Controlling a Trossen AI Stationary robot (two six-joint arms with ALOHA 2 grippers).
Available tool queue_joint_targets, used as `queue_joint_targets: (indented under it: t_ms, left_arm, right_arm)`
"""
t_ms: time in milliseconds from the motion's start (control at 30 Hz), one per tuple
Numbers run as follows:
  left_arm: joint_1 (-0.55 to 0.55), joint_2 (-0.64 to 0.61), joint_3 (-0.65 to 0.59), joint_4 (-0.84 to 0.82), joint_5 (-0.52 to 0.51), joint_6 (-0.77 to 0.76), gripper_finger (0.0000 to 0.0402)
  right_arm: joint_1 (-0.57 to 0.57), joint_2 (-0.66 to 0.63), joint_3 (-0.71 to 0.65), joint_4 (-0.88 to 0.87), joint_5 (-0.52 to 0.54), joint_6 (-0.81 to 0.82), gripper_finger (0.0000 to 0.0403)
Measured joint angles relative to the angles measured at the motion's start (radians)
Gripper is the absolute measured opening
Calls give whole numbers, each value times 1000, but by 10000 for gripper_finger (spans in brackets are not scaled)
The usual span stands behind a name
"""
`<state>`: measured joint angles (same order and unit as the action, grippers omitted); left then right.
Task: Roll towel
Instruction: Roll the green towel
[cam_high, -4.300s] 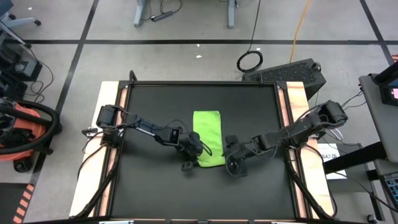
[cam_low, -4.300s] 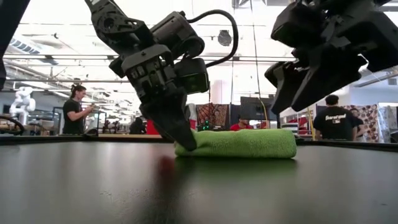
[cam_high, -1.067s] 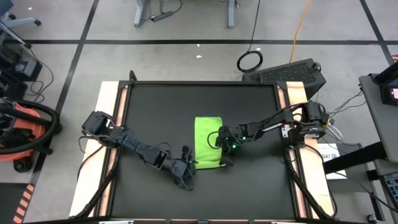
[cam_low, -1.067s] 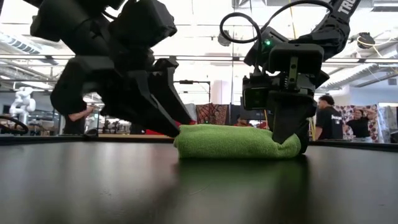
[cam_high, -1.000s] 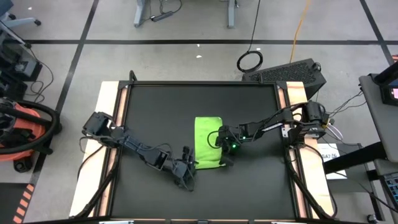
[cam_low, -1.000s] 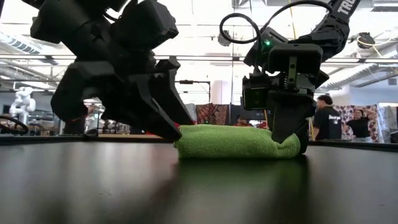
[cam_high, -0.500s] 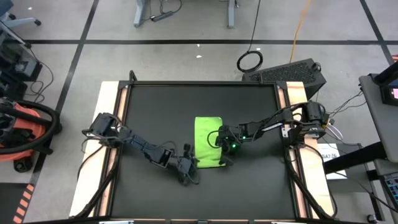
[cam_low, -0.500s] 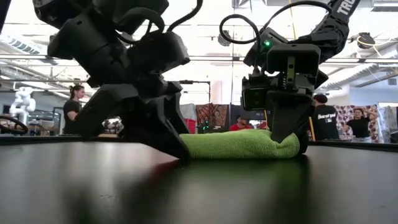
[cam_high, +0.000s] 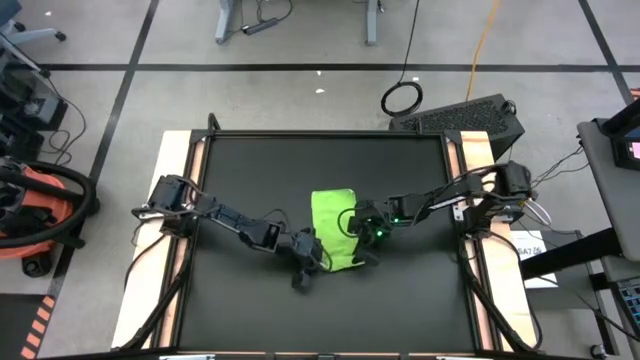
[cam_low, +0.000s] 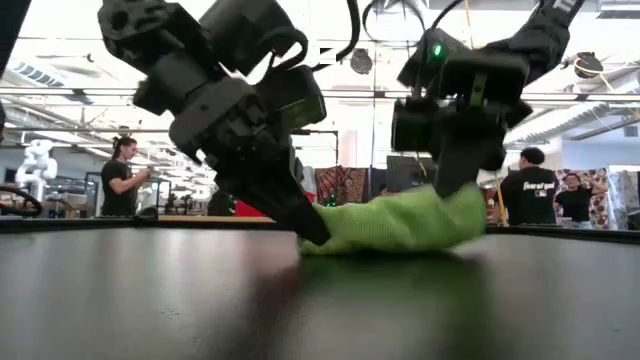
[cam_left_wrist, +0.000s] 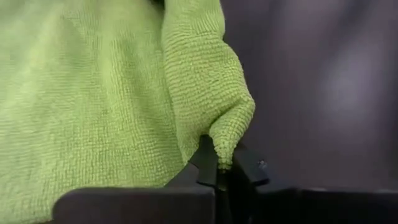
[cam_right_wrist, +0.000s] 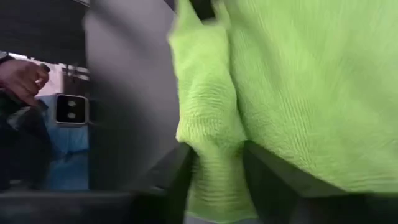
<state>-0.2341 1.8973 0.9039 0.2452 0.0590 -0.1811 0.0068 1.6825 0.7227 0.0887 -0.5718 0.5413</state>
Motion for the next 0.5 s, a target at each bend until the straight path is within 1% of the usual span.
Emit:
queue_joint_targets:
  t_ms: [133, 233, 300, 367, 500]
  left_arm:
    - [57, 0, 0, 14, 218, -65, 10]
    - [103, 0, 0, 17, 357, -107, 10]
    - [133, 0, 0, 16, 420, -137, 10]
    - [159, 0, 0, 15, 468, -158, 10]
    - [199, -1, 0, -8, 489, -188, 10]
  right_arm:
    - [4, -88, 1, -88, 56, -73, 222]
    - [20, -160, 1, -162, 128, -151, 265]
    - [47, -206, 1, -203, 180, -206, 275]
    - [87, -238, 1, -216, 238, -267, 274]
    - [193, -267, 2, -234, 395, -350, 249]
